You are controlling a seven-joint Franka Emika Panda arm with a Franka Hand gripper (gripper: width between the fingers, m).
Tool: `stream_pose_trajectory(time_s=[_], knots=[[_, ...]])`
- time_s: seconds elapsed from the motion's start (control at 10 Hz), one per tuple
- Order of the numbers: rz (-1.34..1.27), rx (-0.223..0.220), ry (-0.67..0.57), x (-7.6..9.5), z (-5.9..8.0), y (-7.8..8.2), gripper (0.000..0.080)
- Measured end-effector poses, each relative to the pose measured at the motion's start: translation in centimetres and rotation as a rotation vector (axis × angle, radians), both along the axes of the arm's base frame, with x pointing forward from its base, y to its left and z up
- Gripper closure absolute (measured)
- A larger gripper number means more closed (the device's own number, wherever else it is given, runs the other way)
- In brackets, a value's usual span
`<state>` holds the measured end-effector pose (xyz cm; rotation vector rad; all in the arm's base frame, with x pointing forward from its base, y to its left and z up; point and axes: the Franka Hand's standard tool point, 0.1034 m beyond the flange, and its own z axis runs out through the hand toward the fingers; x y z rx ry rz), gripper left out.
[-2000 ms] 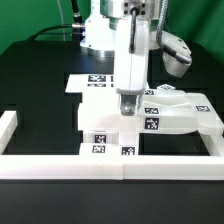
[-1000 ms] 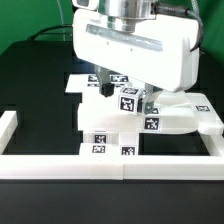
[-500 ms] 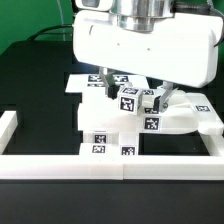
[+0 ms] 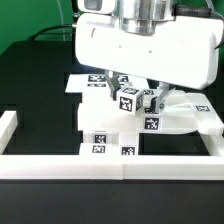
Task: Assemble chair
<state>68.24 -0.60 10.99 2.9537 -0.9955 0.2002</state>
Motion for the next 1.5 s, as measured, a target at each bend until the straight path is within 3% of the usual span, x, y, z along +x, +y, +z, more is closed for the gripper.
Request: stream_pose_trajectory(time_s=[0.1, 0.2, 0.4, 0.7, 1.5], knots=[[-0.005, 0.0, 0.001, 0.0, 0.0, -0.4, 0.0429], [-0.008, 0.0, 0.001, 0.0, -0.1, -0.6, 0.0517], [-0.028, 0.0, 0.0, -0.1, -0.1, -1.4, 0.0517], [-0.063, 0.005, -0.002, -0.1, -0.1, -1.3, 0.0517], [-0.687, 0.09, -0.031, -0.3, -0.1, -1.6, 0.0515]])
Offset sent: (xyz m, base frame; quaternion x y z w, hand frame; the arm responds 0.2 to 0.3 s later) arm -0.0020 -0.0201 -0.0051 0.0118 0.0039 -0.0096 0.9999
